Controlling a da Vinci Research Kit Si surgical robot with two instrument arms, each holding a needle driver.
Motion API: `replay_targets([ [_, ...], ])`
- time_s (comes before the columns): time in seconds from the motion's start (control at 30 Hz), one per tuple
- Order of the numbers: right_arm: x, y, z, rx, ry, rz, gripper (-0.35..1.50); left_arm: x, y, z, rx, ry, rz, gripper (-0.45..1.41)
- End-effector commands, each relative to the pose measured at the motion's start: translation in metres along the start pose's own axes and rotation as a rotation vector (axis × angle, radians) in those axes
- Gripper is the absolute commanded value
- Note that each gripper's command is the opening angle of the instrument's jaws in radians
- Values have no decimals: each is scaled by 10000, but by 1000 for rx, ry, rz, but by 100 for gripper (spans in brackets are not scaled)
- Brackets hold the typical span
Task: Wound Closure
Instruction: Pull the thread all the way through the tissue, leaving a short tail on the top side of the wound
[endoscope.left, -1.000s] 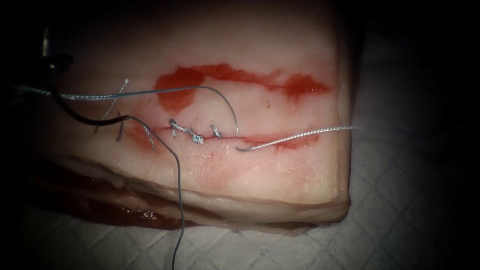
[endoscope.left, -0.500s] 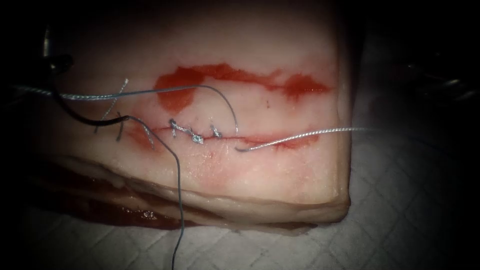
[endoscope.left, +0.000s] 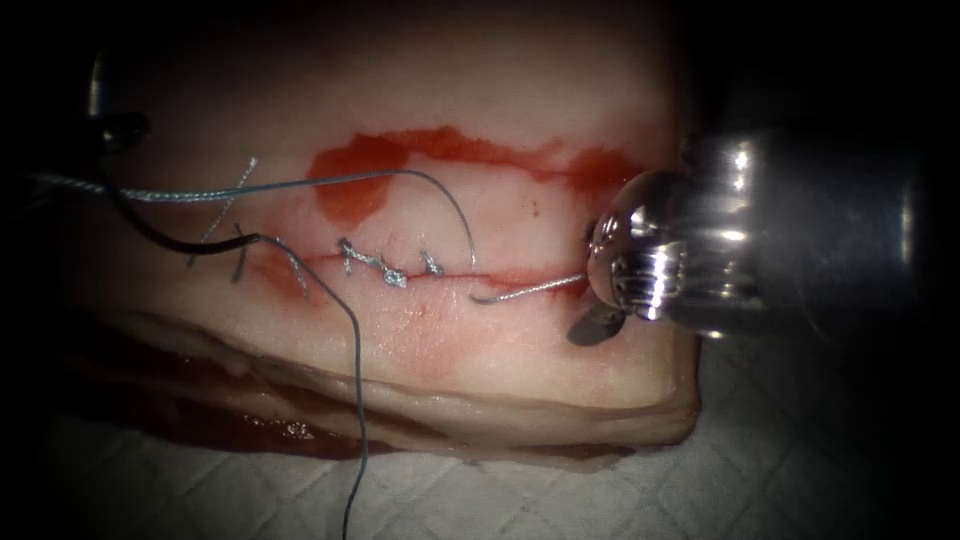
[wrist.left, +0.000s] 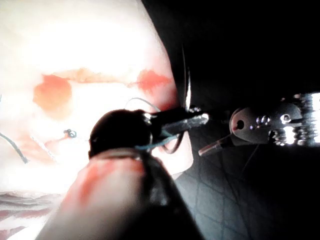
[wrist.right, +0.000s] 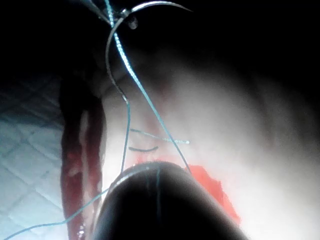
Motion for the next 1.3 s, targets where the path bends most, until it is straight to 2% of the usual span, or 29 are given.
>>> replay_targets([
  [0.03, -15, -3, 12, 10, -1, -10, 101, 2, 6, 3, 2, 0, 1, -45],
  [0.23, -19, -14, 36, 78, 40, -12, 84, 2, 6, 3, 2, 0, 1, -45],
  [0.3, -17, -16, 41, 83, 42, -11, 27, 2, 6, 3, 3, 1, 1, -45],
  [0.33, -16, -16, 41, 83, 42, -12, -22, 2, 6, 3, 3, 1, 1, -45],
  [0.37, -16, -16, 40, 82, 41, -18, -35, 2, 6, 3, 3, 1, 1, -45],
  [0.63, -9, -21, 29, 67, 40, 27, -35, 3, 6, 4, 1, 3, 0, -45],
  [0.77, 4, -29, 21, 55, 34, 65, -35, 3, 6, 4, 2, 3, 1, -45],
  [0.9, 16, -38, 12, 35, -12, 70, -35, 3, 6, 4, 2, 3, 0, -45],
  [0.93, 15, -41, 11, 13, -38, -17, 15, 3, 6, 4, 2, 3, 0, -45],
  [0.97, 11, -42, 10, -64, -127, -222, 74, 3, 6, 4, 2, 4, 0, -45],
  [1.0, 8, -41, 9, -100, -175, -297, 101, 3, 6, 4, 2, 4, 0, -45],
  [1.03, 6, -38, 10, -147, -262, -363, 104, 3, 6, 4, 2, 4, 0, -45],
  [1.07, 5, -35, 10, -181, -340, -365, 104, 3, 6, 4, 3, 4, 0, -45],
  [1.13, 3, -32, 11, -177, -438, -358, 103, 2, 6, 4, 3, 4, -1, -45],
  [1.23, -1, -31, 13, -164, -452, -364, 106, 2, 6, 4, 3, 4, -2, -45],
  [1.3, -1, -30, 18, -137, -476, -422, 108, 2, 6, 4, 3, 4, -2, -45],
])
